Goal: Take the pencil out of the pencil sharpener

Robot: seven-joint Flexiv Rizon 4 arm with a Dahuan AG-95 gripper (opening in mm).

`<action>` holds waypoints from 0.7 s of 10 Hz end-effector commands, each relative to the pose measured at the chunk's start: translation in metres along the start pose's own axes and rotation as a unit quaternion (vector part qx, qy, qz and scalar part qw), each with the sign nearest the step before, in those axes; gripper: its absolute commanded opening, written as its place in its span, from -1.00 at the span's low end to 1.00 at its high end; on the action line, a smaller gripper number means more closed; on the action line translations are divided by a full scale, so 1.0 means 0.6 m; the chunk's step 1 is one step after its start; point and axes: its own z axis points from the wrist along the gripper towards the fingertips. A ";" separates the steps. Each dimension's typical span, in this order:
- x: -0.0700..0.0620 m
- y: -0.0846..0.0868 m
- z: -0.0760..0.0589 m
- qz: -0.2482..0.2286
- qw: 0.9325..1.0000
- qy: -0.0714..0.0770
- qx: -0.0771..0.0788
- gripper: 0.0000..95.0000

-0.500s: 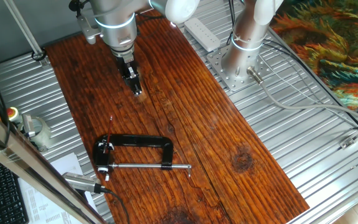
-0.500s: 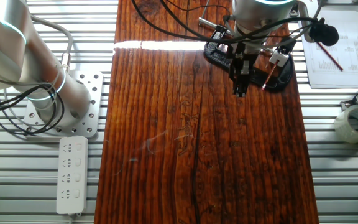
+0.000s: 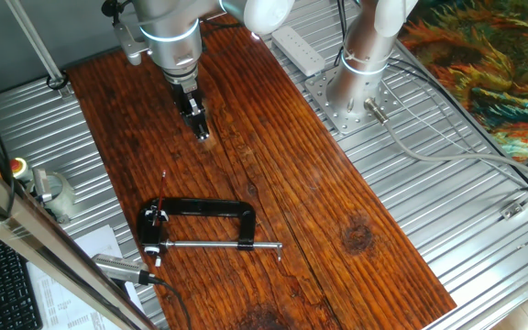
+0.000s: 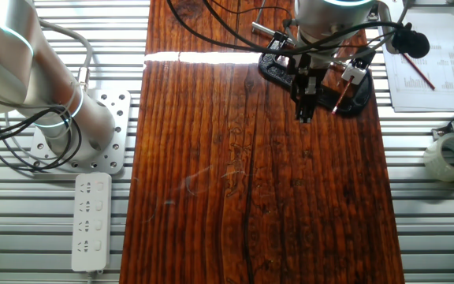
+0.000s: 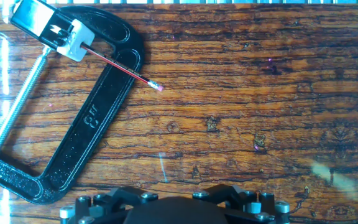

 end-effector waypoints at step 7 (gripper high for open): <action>-0.008 0.000 0.001 -0.045 0.999 0.002 0.006 -1.00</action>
